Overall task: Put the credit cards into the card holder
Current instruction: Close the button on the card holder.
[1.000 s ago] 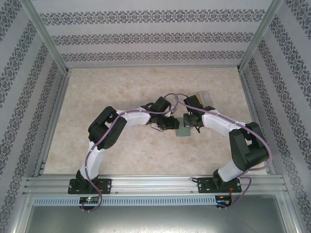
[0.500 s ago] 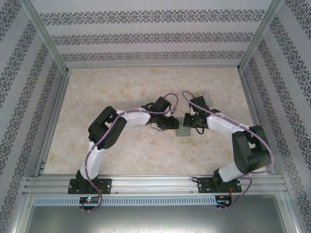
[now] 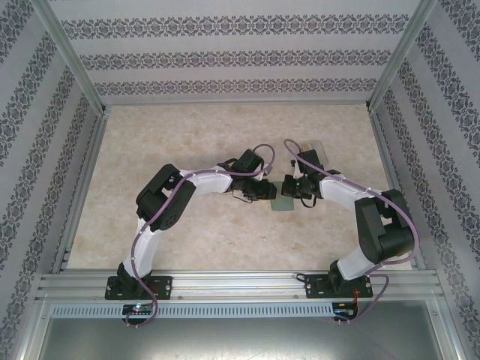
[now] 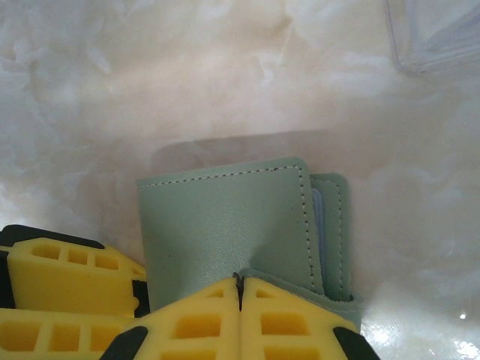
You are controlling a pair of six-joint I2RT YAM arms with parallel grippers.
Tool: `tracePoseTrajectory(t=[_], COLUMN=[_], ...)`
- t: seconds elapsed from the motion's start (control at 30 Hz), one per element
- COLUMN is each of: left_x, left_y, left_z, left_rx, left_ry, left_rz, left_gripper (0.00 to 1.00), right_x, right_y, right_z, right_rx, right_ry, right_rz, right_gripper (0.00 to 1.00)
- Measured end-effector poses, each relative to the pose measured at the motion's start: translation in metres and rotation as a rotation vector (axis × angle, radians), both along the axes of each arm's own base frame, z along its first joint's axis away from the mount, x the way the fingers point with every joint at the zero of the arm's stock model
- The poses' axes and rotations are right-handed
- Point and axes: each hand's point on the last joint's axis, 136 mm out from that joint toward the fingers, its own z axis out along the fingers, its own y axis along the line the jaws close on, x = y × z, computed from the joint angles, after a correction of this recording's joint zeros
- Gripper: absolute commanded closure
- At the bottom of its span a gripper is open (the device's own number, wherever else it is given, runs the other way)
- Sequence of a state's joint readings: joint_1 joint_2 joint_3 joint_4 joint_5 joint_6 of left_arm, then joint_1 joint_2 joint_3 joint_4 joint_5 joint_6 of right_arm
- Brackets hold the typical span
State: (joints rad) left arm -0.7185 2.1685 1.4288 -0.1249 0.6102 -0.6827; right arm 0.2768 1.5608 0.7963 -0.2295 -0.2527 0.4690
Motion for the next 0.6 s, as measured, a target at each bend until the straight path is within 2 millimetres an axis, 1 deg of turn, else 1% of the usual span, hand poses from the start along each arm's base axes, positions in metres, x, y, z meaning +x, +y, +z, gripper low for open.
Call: tracePoseTrajectory(t=[0.6], left_x=[0.0002], left_y=[0.0], left_z=[0.0], left_rx=[0.0], left_ry=[0.003], left_rz=[0.003], left_gripper=[0.69], right_x=[-0.0018], right_y=[-0.0025], right_z=[0.0008], right_rx=[-0.01], right_ry=[-0.003], right_rz=[0.018], right_gripper=[1.0])
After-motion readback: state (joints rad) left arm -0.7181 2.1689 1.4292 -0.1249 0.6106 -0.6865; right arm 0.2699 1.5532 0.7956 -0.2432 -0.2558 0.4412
